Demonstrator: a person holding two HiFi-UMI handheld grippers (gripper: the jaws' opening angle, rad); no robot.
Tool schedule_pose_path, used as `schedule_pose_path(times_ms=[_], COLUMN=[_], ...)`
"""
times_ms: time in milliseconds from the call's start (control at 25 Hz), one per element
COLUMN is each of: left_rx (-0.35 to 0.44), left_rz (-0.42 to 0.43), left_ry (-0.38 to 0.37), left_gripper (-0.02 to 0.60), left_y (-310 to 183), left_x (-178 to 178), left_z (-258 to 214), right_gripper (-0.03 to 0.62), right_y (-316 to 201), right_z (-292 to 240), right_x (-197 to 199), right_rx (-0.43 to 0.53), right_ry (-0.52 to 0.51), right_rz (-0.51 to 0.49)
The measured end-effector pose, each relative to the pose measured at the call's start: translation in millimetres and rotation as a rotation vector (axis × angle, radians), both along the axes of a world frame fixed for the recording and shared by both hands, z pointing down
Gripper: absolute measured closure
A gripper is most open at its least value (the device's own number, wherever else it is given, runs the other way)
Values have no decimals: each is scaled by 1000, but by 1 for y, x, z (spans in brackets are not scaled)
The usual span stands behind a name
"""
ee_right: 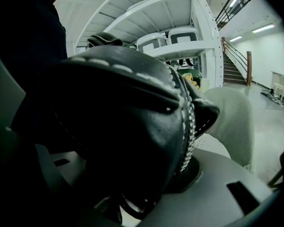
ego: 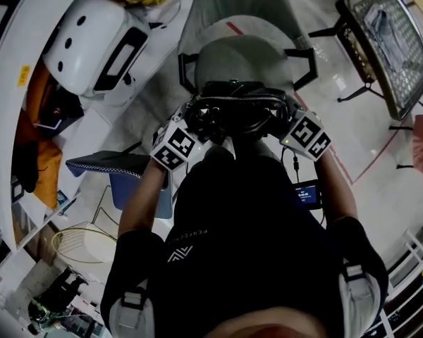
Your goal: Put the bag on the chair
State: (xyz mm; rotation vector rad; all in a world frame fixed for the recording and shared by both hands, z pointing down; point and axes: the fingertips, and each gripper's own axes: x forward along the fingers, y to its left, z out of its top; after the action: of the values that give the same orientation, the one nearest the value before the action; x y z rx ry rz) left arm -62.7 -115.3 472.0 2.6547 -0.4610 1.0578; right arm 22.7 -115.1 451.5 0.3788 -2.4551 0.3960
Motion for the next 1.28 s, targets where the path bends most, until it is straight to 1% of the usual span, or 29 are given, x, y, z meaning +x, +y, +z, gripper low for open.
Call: schedule_pose_path(times_ms=[400, 680, 1080, 1280], left_rx=[-18, -28, -22, -28], left_rz=[-51, -64, -84, -77], left_ry=[-16, -10, -36, -50], left_gripper=[344, 344, 342, 341], left_y=[-44, -66, -89, -98], left_x=[15, 23, 29, 32], left_z=[21, 44, 71, 82], right_gripper=[388, 388, 384, 382], right_y=[-48, -72, -97, -105], right_z=[23, 46, 74, 87], right_x=[16, 24, 32, 37], right_rx=[-25, -45, -56, -72], right_ry=[0, 13, 24, 21], right_rz=[-51, -64, -83, -81])
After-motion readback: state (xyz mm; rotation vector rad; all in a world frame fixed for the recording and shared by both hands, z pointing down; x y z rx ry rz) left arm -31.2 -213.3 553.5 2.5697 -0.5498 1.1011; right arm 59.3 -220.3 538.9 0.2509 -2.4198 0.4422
